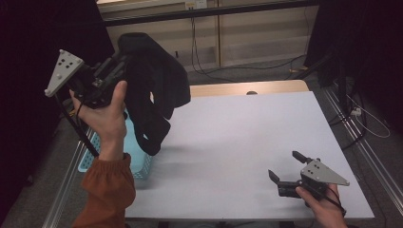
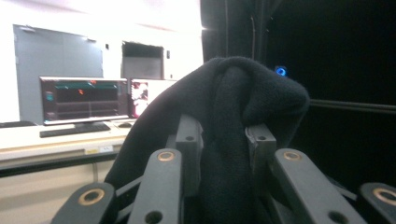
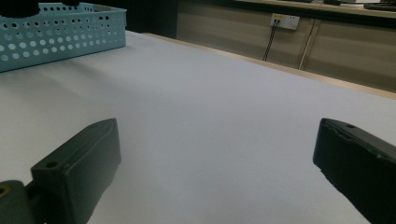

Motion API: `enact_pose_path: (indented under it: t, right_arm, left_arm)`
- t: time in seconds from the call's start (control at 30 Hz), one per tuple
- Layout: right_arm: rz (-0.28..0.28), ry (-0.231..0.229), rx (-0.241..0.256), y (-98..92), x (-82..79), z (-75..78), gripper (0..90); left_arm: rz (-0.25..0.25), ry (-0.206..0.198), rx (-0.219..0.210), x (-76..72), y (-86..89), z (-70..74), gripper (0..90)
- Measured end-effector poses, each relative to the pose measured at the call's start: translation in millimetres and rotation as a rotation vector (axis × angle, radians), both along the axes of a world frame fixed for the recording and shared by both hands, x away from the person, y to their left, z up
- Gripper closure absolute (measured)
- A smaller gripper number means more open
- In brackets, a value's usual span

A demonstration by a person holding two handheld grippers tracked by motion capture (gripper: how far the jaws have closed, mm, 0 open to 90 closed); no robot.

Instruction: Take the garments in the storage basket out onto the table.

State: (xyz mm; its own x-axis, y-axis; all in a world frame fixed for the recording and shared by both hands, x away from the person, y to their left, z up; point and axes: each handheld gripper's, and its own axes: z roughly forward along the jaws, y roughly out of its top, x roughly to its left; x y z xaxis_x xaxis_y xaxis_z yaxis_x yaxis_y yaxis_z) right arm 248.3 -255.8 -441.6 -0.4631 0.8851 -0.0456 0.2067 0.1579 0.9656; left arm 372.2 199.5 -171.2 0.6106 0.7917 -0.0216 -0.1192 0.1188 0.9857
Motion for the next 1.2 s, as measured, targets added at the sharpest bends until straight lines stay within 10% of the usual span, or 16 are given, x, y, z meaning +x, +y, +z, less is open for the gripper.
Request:
enact_pose_path:
  t: [0.57, 1.2]
  right_arm:
    - [0.004, 0.001, 0.003, 0.2, -0.3, 0.1, 0.0]
    - [0.010, 0.003, 0.000, 0.7, -0.5, -0.2, 0.0]
  left_arm:
    - [-0.131, 0.074, 0.043, 8.7, -47.1, -21.9, 72.7]
    - [-0.253, 0.211, 0.077, 26.0, -93.4, -83.3, 72.6]
